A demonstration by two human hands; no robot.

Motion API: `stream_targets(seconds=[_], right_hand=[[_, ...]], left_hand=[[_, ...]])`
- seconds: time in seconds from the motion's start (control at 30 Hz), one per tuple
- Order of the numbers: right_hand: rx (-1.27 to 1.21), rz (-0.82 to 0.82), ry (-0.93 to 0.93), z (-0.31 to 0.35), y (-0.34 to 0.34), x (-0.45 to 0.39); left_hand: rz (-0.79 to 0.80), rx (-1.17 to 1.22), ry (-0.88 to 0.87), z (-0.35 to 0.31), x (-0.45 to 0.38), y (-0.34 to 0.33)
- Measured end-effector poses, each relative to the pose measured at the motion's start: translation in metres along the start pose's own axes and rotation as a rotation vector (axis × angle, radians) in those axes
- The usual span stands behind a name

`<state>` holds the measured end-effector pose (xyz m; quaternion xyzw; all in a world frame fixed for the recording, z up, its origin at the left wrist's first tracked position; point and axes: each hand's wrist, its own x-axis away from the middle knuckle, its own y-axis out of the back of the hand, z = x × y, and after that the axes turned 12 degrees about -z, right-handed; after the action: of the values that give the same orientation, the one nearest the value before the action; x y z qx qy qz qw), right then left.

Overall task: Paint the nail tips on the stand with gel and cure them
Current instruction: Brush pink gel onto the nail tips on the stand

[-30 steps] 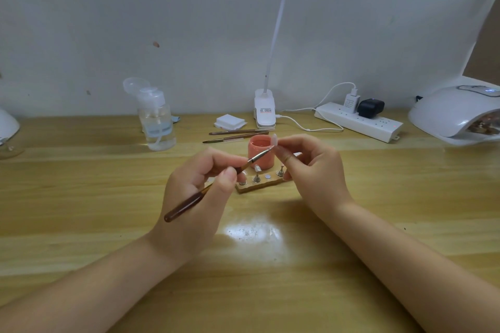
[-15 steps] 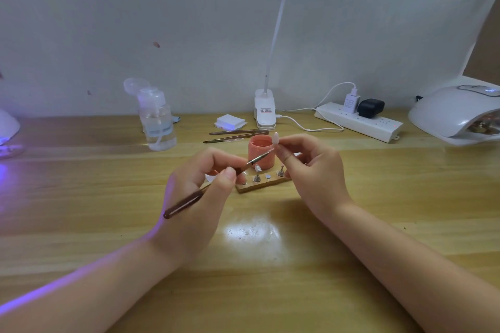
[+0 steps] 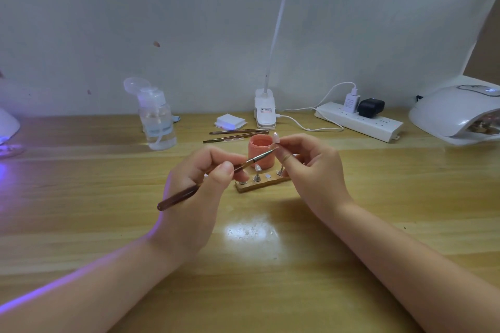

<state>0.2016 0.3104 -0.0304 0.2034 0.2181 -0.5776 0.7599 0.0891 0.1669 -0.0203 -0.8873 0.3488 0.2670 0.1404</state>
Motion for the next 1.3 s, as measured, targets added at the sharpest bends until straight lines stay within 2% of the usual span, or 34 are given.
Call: stream_targets(seconds=[0.37,0.67,1.3], right_hand=[[0.058,-0.044,0.045,-0.0020,0.0005,-0.0018],[0.123,-0.039,0.098,-0.0002,0.0015,-0.0018],[0.168,-0.062,0.158,-0.0031,0.0010,-0.0013]], left_hand=[[0.041,-0.232,-0.143,-0.0018,0.0012,-0.0015],[0.028,-0.240,-0.208,-0.0036,0.0024,-0.0004],[0.038,-0.307,-0.130,-0.0011,0.0012,0.0010]])
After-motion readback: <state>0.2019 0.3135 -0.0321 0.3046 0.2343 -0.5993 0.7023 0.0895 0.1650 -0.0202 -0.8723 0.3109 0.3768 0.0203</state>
